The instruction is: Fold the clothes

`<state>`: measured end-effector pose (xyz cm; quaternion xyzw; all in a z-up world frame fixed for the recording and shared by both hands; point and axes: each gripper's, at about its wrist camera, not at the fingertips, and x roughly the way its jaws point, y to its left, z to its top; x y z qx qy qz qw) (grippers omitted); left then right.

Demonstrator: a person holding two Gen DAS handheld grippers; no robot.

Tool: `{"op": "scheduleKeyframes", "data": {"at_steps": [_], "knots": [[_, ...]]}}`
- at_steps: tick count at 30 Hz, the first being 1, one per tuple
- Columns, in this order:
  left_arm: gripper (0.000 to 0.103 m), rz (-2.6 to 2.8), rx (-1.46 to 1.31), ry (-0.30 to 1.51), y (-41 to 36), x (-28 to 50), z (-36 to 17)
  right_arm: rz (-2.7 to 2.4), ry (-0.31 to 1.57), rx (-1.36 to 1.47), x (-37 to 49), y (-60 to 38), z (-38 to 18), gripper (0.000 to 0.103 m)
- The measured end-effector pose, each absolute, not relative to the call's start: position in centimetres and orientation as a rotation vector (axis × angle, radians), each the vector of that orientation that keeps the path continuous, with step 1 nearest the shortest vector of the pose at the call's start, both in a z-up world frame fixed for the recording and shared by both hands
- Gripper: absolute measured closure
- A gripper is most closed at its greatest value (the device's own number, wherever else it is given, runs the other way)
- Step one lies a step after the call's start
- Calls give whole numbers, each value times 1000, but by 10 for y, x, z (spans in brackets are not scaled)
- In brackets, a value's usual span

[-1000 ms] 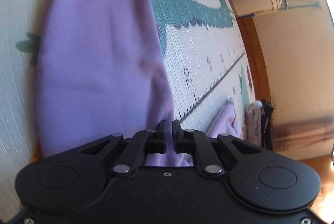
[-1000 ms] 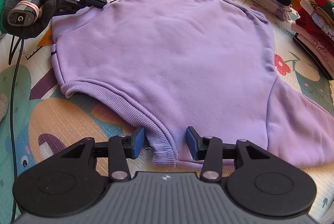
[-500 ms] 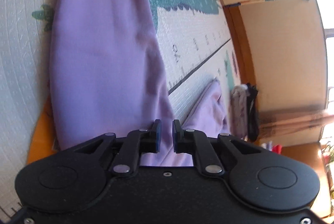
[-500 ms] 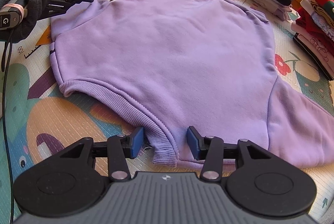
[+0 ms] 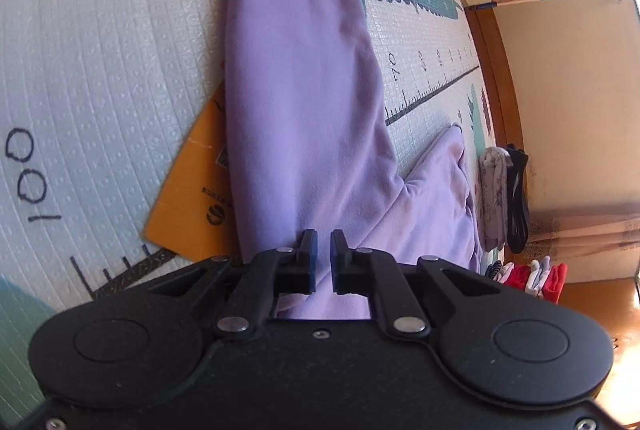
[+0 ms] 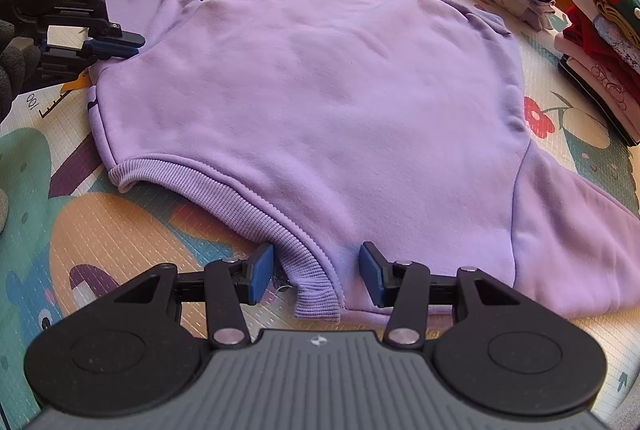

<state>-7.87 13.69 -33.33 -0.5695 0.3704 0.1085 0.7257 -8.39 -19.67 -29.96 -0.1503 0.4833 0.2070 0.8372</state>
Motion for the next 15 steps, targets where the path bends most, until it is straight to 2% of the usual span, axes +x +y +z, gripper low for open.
{"op": "scheduleKeyframes", "data": {"at_steps": [15], "knots": [[96, 464, -1077, 855, 130, -85, -303, 440, 1076, -285, -78, -200, -297, 53]]}}
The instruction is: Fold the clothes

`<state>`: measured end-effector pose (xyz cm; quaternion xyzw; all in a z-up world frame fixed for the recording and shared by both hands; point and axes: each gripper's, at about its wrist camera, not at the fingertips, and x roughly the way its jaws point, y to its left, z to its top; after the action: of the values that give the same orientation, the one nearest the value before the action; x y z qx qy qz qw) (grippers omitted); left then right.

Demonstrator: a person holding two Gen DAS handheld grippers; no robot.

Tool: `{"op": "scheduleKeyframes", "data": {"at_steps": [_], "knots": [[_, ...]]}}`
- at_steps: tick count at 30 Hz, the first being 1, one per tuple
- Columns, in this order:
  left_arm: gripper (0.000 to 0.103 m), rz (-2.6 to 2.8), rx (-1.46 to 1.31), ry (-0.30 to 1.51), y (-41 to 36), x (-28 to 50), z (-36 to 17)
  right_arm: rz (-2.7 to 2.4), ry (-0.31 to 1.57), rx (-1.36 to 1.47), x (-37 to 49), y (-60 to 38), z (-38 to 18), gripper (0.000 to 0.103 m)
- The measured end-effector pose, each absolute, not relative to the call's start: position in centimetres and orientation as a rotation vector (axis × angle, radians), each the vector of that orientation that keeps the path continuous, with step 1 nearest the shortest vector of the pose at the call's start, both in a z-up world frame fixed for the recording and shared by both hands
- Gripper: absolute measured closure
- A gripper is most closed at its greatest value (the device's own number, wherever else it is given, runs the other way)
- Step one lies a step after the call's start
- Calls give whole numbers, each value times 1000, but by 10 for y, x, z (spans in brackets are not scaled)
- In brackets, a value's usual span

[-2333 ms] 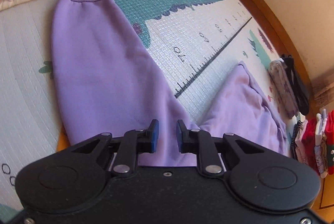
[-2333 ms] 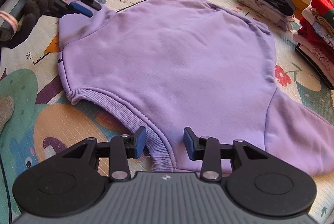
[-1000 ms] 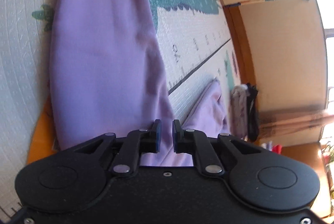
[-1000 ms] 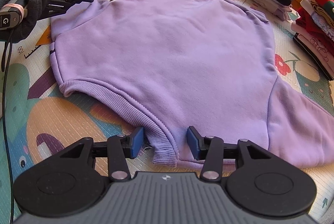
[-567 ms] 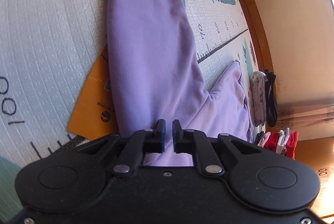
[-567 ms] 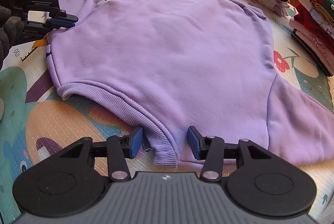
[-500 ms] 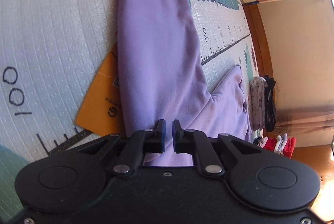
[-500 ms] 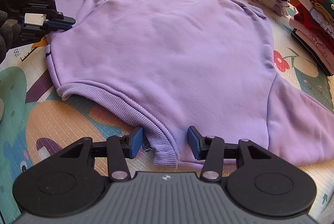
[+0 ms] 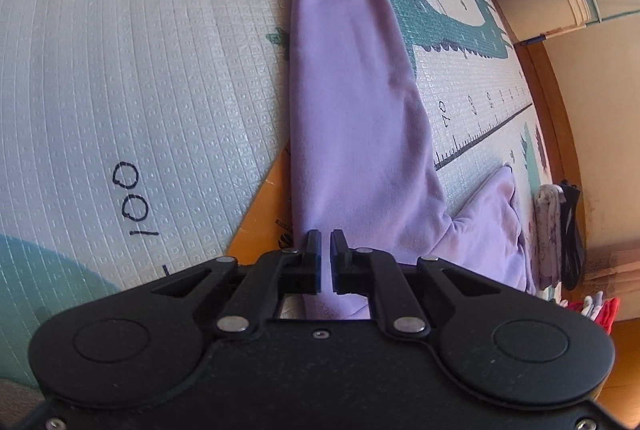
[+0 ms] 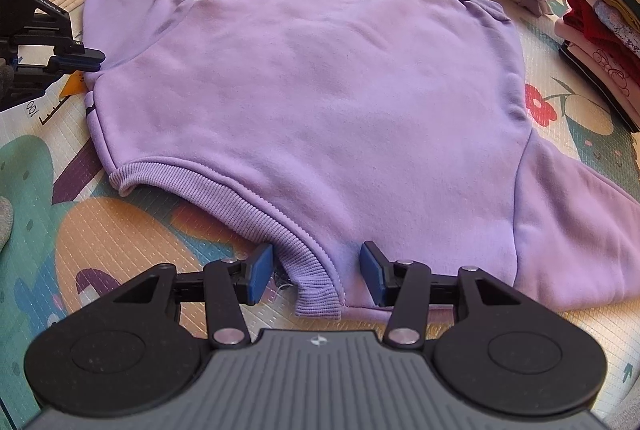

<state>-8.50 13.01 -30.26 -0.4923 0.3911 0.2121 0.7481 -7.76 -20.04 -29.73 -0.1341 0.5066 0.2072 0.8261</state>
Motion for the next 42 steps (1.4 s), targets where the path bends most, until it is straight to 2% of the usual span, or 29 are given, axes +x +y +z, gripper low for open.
{"op": "scheduleKeyframes", "data": {"at_steps": [4, 9, 10, 17, 22, 25, 27, 31, 35, 42], "knots": [[95, 394, -943, 924, 103, -66, -287, 430, 1106, -139, -74, -219, -289, 54], [95, 208, -625, 1039, 30, -40, -270, 302, 1119, 88, -70, -264, -274, 55], [90, 158, -557, 1060, 12, -37, -268, 275, 1117, 133, -71, -275, -270, 55], [88, -79, -258, 1134, -94, -49, -269, 103, 1029, 518, -69, -363, -222, 55], [88, -198, -130, 1077, -144, -48, -252, 124, 846, 600, -56, -412, -122, 54], [88, -239, -130, 1037, -162, -43, -239, 170, 772, 588, -49, -437, -49, 50], [88, -282, -111, 1010, -179, -41, -233, 195, 753, 539, -39, -451, -5, 45], [88, -343, -57, 963, -207, -38, -234, 266, 796, 438, 13, -471, 50, 45], [88, -402, -26, 954, -222, -40, -252, 381, 857, 344, 57, -480, 38, 45], [88, -448, 79, 941, -228, -32, -275, 295, 981, 417, 77, -542, -123, 46]]}}
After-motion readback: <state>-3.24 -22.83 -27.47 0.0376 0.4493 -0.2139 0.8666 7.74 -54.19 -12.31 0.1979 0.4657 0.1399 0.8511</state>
